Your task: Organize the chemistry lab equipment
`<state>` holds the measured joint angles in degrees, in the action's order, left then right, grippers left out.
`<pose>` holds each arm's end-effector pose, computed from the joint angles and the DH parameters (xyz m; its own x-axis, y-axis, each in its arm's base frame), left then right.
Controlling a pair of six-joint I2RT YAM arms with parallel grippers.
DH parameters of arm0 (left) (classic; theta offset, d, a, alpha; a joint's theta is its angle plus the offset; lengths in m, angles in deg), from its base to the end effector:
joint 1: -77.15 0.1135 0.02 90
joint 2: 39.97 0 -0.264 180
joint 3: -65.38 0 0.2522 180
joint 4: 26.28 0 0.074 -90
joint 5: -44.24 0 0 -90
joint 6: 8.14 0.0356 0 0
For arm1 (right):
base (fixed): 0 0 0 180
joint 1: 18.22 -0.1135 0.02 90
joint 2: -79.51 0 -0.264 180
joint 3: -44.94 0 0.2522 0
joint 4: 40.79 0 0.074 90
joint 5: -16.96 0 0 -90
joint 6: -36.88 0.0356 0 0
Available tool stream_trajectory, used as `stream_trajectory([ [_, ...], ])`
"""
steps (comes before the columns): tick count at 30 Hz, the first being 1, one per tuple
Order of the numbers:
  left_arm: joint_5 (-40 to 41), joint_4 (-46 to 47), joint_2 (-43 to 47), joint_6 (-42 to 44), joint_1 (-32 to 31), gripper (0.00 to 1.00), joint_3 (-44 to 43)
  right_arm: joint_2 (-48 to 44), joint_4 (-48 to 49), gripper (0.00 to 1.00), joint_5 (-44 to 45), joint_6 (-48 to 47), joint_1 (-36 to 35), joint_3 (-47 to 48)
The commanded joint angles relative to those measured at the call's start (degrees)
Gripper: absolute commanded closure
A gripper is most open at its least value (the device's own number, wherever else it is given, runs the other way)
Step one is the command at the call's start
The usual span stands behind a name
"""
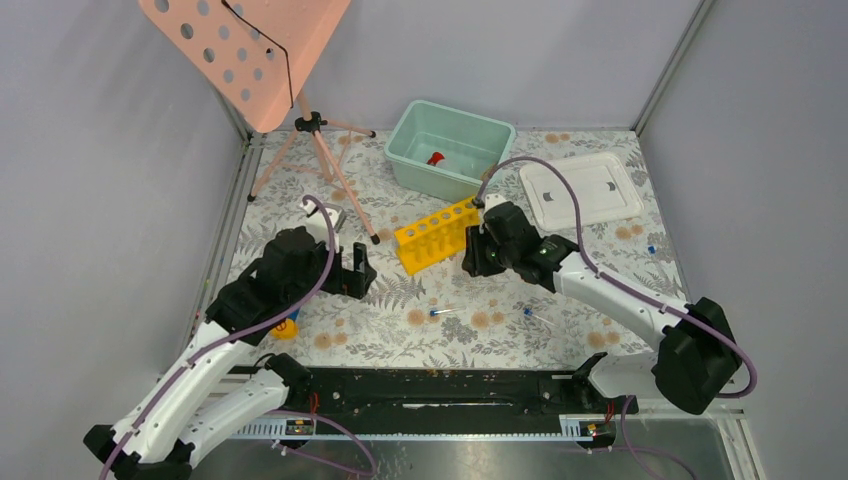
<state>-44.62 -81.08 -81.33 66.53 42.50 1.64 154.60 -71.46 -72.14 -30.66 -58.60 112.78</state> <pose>0.1218 -0.0833 0.3252 -0.5720 0.0740 -0.8169 0.4183 0.8830 -0.2129 0.2203 0.1866 0.2694 -0.6765 -0.0739 -0.7327 -0.4111 0.8634 0.2925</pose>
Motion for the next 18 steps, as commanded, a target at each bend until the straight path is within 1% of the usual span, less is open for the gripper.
stream_trajectory([
  [1,9.05,0.34,3.41,-1.06,-0.14,0.01,-0.16,-2.04,2.76,0.6,-7.86,-4.73,-1.86,-2.88],
  [5,16.31,0.2,8.08,-2.09,-0.15,0.01,0.07,-2.27,3.37,0.6,-6.42,-9.03,-6.95,-3.44],
  [8,19.78,0.75,11.64,-2.49,-0.15,0.01,0.67,0.23,2.8,0.58,-3.92,-13.61,-11.39,-2.85],
  [12,20.45,1.92,14.85,-2.51,-0.15,0.01,1.82,4.63,3.16,0.55,-4.84,-18.67,-14.85,-2.91],
  [15,20.41,2.02,15.11,-2.51,-0.13,0.01,1.81,6.87,5.39,0.52,-4.67,-20.1,-15.42,-4.07],
  [18,20.24,1.99,14.78,-2.43,-0.12,0.01,1.81,9.16,5.72,0.49,-2.13,-21.03,-15.41,-3.9],
])
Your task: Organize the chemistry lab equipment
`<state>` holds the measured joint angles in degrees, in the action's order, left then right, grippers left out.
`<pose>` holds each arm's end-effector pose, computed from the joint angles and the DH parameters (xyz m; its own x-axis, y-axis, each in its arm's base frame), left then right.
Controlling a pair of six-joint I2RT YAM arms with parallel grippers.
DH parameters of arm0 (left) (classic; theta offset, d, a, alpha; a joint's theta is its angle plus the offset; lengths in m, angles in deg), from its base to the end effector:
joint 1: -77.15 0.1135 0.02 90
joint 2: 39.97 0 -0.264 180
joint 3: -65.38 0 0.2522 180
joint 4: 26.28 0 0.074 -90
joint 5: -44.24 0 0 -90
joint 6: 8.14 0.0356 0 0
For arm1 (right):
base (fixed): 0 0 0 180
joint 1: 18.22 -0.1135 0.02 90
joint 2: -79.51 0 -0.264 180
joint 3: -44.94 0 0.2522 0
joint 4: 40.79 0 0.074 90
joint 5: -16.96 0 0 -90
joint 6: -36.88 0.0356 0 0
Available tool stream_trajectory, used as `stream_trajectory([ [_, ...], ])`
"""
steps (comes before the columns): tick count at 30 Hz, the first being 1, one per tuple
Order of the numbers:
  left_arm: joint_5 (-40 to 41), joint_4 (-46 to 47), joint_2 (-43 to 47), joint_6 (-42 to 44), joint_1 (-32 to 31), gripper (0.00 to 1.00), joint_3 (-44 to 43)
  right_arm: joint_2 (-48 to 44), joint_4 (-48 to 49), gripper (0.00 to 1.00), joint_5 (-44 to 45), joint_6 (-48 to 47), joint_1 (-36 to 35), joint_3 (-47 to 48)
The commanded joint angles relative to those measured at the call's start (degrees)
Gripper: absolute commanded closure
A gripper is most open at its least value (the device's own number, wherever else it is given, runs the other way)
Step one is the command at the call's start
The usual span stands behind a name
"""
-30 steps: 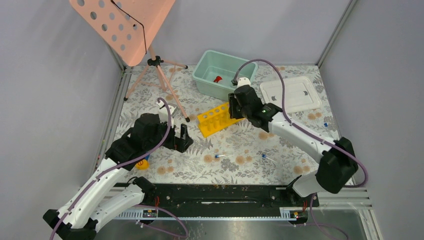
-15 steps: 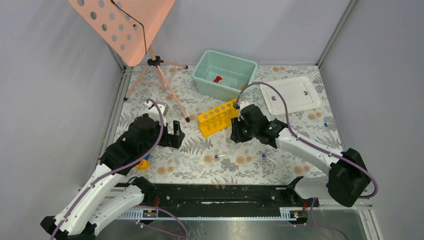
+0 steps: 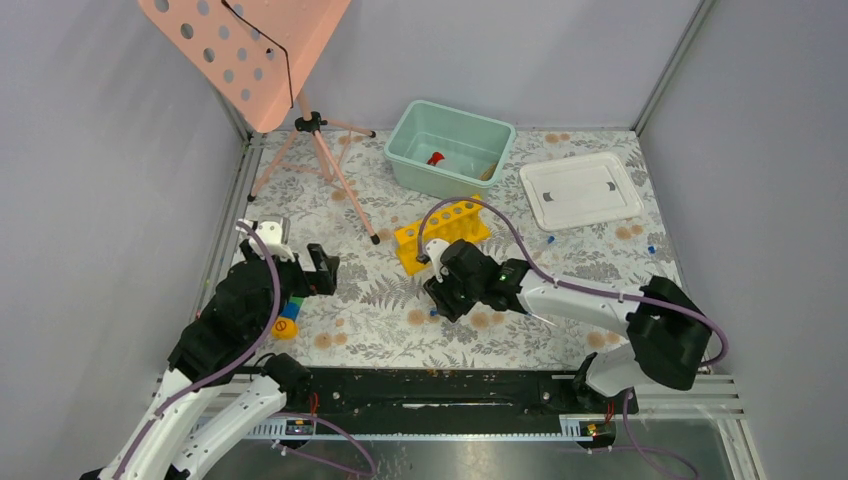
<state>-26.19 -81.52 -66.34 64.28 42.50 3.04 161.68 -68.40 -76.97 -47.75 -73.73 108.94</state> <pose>0.0801 -0.0408 0.3434 -0.3421 -0.1095 -0.9333 0.1807 0.9670 -0.1797 0.1679 0.2487 0.2179 -0.4835 -0.5389 -0.6898 -0.8076 0.5785 0.1142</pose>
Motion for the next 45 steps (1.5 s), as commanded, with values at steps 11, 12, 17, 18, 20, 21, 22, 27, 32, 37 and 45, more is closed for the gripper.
stream_trajectory([
  [11,2.32,2.2,-0.01,-0.17,-0.1,0.01,0.24,10.19,3.55,0.44,5.34,-5.09,-0.3,0.58],
  [12,2.84,2.19,0.18,-0.17,-0.12,0.01,0.28,10.34,3.31,0.44,4.85,-5.1,-0.29,0.57],
  [17,3.75,2.13,0.78,-0.72,-0.15,0.01,0.58,10.98,3.51,0.47,2.48,-4.62,-0.3,-0.15],
  [18,3.99,1.83,0.73,-0.89,-0.15,0.01,0.51,11.21,3.6,0.48,2.42,-4.51,-0.3,-0.25],
  [20,4.62,1.52,0.48,-1.32,-0.15,0.01,0.42,11.54,3.57,0.52,2.74,-4.24,-0.29,-0.32],
  [21,4.9,1.26,0.36,-1.49,-0.15,0.01,0.34,11.56,3.63,0.54,2.87,-4.02,-0.3,-0.4],
  [22,5.16,1.08,0.23,-1.82,-0.15,0.01,0.26,11.34,3.81,0.56,3.02,-3.86,-0.26,-0.51],
  [27,5.15,0.04,-0.88,-4.0,-0.12,0.01,0.23,10.1,5.93,0.65,3.63,-3.27,-0.38,-2.01],
  [32,0.99,-0.04,-2.69,-6.56,-0.14,0.01,0.51,7.58,8.33,0.75,5.82,-2.96,-0.61,-3.97],
  [37,-4.77,1.13,-5.6,-9.78,-0.07,0.04,2.02,5.22,10.66,0.8,6.51,-2.67,-0.7,-5.76],
  [45,-13.2,4.34,-11.07,-13.83,-0.11,0.13,1.6,-1.42,16.07,0.83,4.64,-1.97,-0.92,-9.81],
])
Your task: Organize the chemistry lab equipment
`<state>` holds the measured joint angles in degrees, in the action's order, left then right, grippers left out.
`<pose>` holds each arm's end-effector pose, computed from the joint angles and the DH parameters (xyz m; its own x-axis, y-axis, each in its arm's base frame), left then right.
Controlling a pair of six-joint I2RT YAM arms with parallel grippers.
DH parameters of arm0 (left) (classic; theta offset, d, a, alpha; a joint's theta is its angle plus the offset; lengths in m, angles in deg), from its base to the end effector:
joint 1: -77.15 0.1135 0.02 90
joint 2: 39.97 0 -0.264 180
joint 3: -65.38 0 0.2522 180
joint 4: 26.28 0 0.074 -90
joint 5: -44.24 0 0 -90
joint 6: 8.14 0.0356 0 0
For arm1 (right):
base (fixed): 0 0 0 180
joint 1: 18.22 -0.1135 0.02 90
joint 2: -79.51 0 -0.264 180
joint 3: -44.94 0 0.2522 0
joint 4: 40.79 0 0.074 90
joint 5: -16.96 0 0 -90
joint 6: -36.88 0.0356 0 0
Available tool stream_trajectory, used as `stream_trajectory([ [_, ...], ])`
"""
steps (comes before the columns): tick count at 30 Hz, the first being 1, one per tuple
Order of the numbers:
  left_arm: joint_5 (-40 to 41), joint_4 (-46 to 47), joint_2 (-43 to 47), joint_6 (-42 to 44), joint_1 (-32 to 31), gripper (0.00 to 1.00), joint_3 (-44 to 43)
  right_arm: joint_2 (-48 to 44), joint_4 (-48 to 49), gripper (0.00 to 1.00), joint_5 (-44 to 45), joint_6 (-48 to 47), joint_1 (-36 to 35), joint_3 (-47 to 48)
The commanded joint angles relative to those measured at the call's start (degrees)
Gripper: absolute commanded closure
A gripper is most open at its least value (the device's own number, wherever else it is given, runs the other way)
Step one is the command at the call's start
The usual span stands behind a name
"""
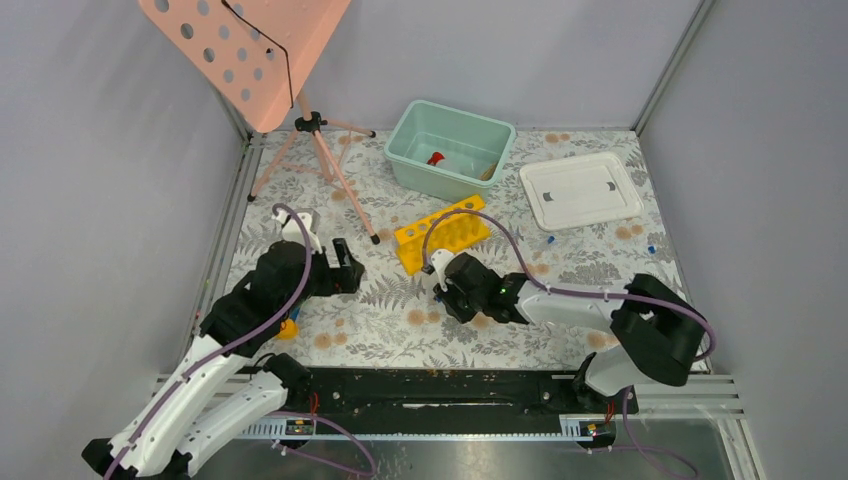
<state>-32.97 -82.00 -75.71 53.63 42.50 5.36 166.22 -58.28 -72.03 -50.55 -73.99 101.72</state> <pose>0.1101 -0.0665 0.3147 -0.5668 -0.1690 -0.8063 0.1486 0.9417 -0.3018 0.1679 0.2457 0.1705 -0.4505 -0.5825 -0.6765 -0.8006 0.5990 0.0174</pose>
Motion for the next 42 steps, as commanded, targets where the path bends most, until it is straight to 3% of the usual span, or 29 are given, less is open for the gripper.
stream_trajectory([
  [1,-7.97,5.18,-2.56,-3.74,-0.1,0.14,-1.04,-7.64,7.63,0.83,-0.76,1.02,-0.66,-3.83],
  [9,-27.58,13.5,-10.42,-8.83,-0.14,0.27,-2.15,-22.19,24.5,0.83,-7.09,0.91,-0.73,-15.61],
  [13,-36.56,19.7,-15.05,-11.56,-0.51,0.34,-1.47,-24.52,26.77,0.83,-9.49,0.85,-0.73,-17.2],
  [24,-39.57,24.77,-27.72,-12.07,-4.57,0.39,-2.85,-29.73,30.62,0.83,-9.9,1.43,-0.75,-20.34],
  [30,-38.7,25.68,-30.13,-12.11,-5.58,0.43,-3.15,-30.29,30.83,0.83,-9.81,1.52,-0.74,-20.53],
  [37,-40.2,27.28,-30.7,-12.99,-5.73,0.58,-2.21,-29.85,30.71,0.83,-9.25,1.67,-0.75,-20.35],
  [42,-40.51,27.37,-31.04,-13.3,-5.76,0.6,-1.77,-29.73,30.75,0.83,-8.58,1.63,-0.73,-20.35],
])
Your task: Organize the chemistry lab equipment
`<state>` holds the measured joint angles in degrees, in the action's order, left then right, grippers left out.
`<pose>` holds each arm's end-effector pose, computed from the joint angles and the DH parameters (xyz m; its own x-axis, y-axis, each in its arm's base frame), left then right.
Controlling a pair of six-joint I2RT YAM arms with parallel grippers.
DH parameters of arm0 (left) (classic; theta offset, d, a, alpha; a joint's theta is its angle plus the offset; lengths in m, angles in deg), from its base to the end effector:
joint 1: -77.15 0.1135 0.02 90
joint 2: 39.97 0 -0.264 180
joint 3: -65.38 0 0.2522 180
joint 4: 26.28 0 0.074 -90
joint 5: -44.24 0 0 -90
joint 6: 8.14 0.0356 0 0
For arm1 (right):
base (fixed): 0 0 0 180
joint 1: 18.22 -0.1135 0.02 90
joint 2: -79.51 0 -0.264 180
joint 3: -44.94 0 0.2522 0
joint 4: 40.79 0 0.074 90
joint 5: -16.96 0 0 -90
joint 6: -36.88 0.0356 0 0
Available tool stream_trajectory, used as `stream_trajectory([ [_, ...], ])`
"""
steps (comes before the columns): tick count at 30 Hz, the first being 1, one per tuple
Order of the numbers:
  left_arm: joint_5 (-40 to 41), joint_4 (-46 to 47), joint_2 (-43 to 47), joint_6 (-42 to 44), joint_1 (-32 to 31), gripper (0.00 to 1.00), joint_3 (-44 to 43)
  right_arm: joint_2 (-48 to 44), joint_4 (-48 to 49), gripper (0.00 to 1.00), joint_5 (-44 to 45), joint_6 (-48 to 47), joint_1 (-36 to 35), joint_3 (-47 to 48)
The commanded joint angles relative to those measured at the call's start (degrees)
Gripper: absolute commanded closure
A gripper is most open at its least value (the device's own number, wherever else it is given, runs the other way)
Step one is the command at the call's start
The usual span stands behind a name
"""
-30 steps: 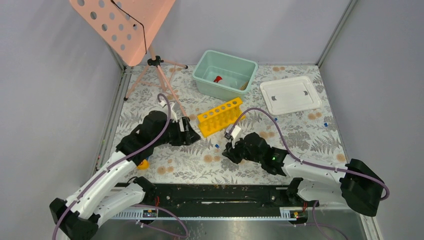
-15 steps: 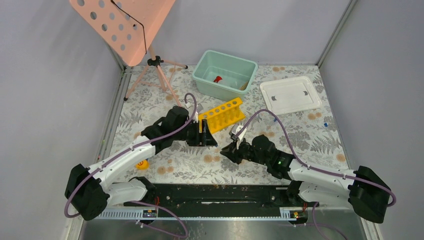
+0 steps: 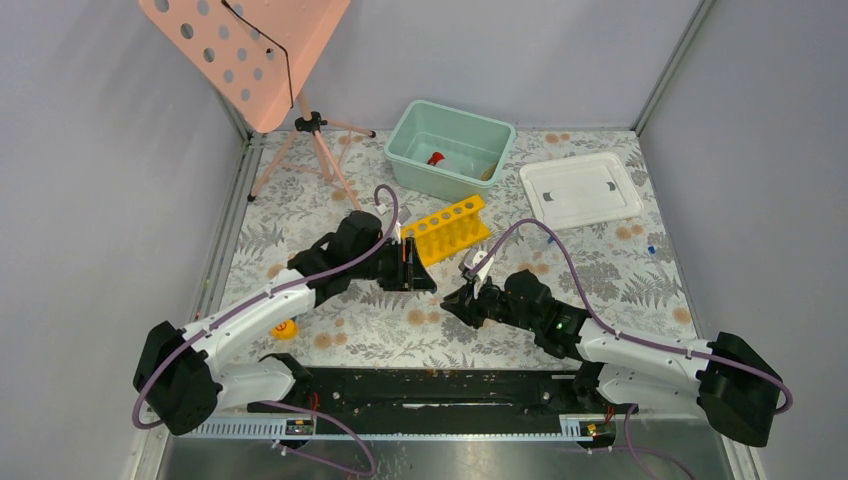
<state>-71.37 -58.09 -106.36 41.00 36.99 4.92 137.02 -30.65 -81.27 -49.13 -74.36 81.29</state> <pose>0.1804 -0.1724 0.2644 -0.9052 -0.0081 -0.4250 0.3314 0.6127 -0.7174 0.1187 0.1860 0.2243 -0.1689 -0.1281 -0.9773 -0.8905 0.4447 0.0956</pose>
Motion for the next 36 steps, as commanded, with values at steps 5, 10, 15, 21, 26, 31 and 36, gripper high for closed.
stream_trajectory([
  [5,-2.91,3.57,-0.95,-0.89,-0.35,0.6,-1.12,-0.14,3.09,0.83,0.8,0.23,-0.37,0.17],
  [10,-3.49,3.57,-1.2,-0.93,-0.29,0.7,-0.97,0.39,3.01,0.82,1.13,0.24,-0.38,0.39],
  [15,-1.88,1.75,-0.91,-0.7,-0.35,0.78,-1.31,0.67,2.52,0.75,1.3,0.39,-0.37,0.73],
  [21,7.73,-5.47,0.93,2.01,-0.15,0.83,-4.72,0.0,0.98,0.54,3.45,1.08,-0.37,1.12],
  [26,17.71,-11.63,4.16,3.82,1.09,0.84,-8.36,-1.7,0.06,0.37,5.15,2.02,-0.36,1.01],
  [31,28.1,-17.37,8.08,4.07,5.57,0.84,-10.31,-2.92,-0.26,0.12,6.85,2.9,-0.38,0.75],
  [36,37.55,-21.59,10.65,5.75,13.2,0.84,-12.06,-4.49,-0.24,0.01,8.71,3.6,-0.37,0.28],
])
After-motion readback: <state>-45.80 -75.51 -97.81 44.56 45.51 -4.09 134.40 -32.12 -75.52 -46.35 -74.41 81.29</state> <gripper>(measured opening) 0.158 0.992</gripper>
